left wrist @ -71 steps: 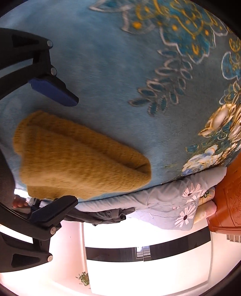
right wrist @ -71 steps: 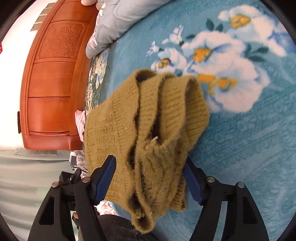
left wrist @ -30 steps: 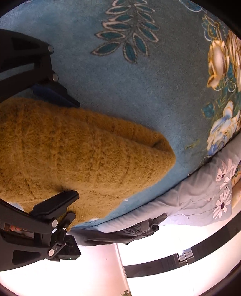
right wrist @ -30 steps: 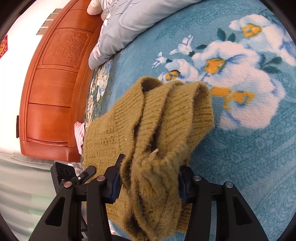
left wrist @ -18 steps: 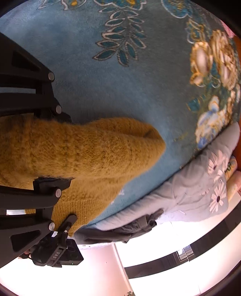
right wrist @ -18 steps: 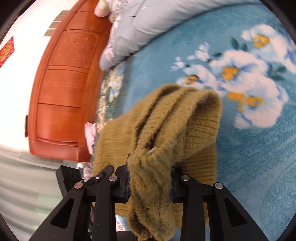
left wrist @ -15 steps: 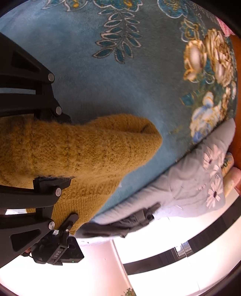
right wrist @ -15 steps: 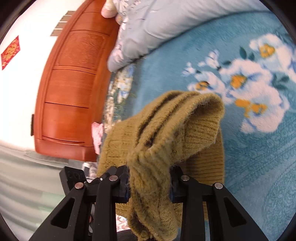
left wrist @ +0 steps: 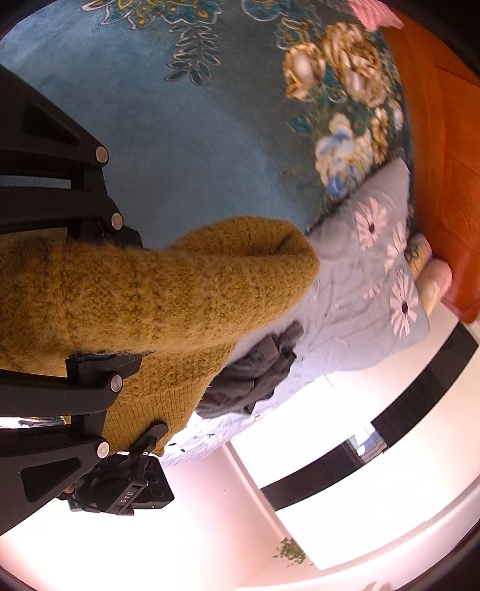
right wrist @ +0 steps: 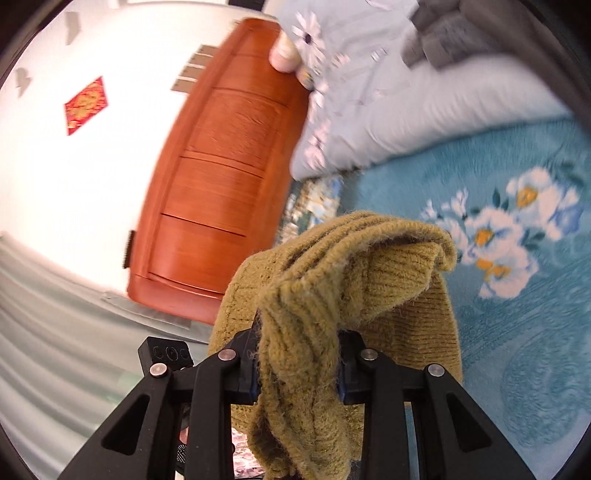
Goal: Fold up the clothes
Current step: 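Carry the held sweater with both grippers toward the pink fluffy clothes stack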
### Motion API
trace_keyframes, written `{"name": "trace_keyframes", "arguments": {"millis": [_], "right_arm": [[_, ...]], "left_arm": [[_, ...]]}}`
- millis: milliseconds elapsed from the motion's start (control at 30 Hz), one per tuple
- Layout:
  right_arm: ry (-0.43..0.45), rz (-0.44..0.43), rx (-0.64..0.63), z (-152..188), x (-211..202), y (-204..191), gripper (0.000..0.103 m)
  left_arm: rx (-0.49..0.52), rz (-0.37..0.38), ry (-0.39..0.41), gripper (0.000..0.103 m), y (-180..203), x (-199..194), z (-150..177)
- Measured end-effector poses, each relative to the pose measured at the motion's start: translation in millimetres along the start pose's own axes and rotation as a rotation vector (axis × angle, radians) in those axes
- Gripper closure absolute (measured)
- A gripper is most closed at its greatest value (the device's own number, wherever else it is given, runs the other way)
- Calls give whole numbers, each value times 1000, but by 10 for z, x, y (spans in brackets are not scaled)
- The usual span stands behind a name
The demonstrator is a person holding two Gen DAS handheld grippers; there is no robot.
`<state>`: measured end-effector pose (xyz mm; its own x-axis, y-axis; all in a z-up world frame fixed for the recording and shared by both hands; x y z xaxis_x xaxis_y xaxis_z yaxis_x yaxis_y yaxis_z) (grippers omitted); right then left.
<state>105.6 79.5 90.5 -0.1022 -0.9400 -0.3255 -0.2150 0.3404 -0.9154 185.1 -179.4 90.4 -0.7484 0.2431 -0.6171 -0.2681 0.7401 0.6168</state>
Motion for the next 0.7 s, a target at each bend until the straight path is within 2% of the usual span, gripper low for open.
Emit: {"name": "trace_keyframes", "arguments": {"millis": [200,400,700], "right_arm": [[86,-38,-65,-62,-766,-294,72],[200,-33,-106,-118,-1765,-443,72],[406,54,-151,19,-3431,-520,72]], "left_arm": [[135,57,2,64,827,-20,-1],[261,158,-36,64,1706,140,122],[424,316,-149,64,3068,519,552]]}}
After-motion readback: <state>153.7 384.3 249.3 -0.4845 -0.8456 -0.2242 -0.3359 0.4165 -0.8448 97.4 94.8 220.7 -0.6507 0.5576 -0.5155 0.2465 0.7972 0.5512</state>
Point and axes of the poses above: each gripper's, at about its wrist camera, not at the fingertips, and x roughly the way its jaws point, y to its right, z to its underside, the point moved 5 cm from there along x, roughly the way its jaws point, and after that the axes turned 2 degrees about x, right-handed, at the moved point
